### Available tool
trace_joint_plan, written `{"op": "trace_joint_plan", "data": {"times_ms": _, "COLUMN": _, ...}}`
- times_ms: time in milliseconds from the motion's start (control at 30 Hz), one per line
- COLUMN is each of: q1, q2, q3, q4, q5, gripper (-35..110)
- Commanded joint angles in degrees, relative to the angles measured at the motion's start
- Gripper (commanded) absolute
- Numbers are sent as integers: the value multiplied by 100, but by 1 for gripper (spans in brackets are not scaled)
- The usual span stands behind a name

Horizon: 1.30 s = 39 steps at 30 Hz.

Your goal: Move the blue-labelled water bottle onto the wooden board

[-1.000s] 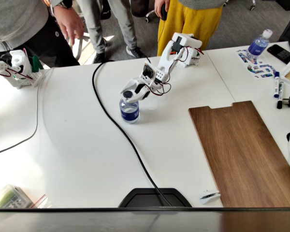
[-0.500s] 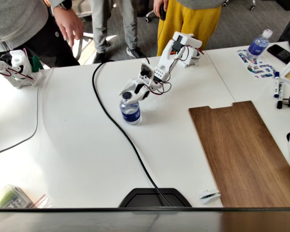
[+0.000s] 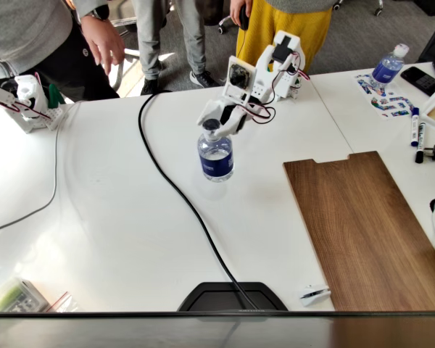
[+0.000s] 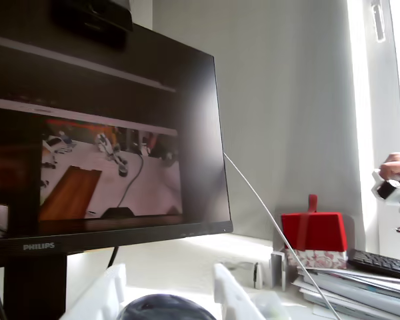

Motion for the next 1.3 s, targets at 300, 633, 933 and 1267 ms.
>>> {"op": "trace_joint_plan", "data": {"times_ms": 300, "q1": -1389, "q2": 1195, "q3": -105, "q4": -624, "q5": -668, "gripper": 0}}
{"op": "trace_joint_plan", "data": {"times_ms": 633, "q1": -2505, "q2": 1828, "q3": 255, "q4": -940, "q5": -1055, "gripper": 0}}
{"op": "trace_joint_plan", "data": {"times_ms": 933, "q1": -3217, "q2": 2109, "q3": 1020, "q4": -1644, "q5": -1424, "gripper": 0}}
{"op": "trace_joint_plan", "data": {"times_ms": 1267, "q1": -3867, "q2": 2531, "q3": 1679, "q4": -2109, "q5": -1477, "gripper": 0}}
